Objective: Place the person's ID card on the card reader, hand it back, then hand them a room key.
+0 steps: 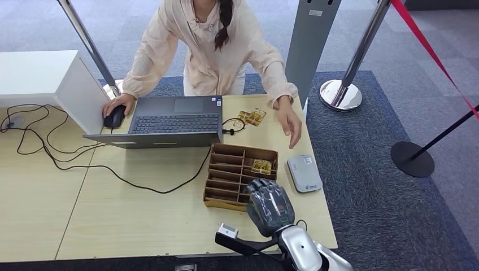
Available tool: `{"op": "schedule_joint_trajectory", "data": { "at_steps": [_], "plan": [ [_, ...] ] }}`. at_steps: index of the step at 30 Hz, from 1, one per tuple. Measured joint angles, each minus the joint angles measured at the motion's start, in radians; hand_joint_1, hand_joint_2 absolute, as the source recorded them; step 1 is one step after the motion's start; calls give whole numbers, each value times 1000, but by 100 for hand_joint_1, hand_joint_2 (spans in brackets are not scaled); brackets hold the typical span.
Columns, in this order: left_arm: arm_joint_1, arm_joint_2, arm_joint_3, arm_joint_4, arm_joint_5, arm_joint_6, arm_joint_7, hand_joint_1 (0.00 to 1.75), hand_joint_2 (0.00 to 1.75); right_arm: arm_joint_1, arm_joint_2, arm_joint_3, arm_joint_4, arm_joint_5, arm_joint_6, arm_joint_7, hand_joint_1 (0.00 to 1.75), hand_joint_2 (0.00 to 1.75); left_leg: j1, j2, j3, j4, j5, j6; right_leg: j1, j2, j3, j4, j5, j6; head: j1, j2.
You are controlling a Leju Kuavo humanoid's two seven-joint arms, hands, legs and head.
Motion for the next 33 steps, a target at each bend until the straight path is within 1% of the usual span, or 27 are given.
{"op": "schedule_joint_trajectory", "data": {
  "at_steps": [18, 33],
  "plan": [
    [0, -5, 0, 0, 0, 1, -2, 0, 0, -7, 23, 0, 8, -24, 14, -21, 87, 175, 0, 0, 0, 0, 0, 0, 0, 0, 0, 0, 0, 0, 0, 0],
    [0, -6, 0, 0, 0, 1, -7, 0, 0, -14, 27, 1, 17, -27, 19, -27, 91, 175, 0, 0, 0, 0, 0, 0, 0, 0, 0, 0, 0, 0, 0, 0]
  ]
}}
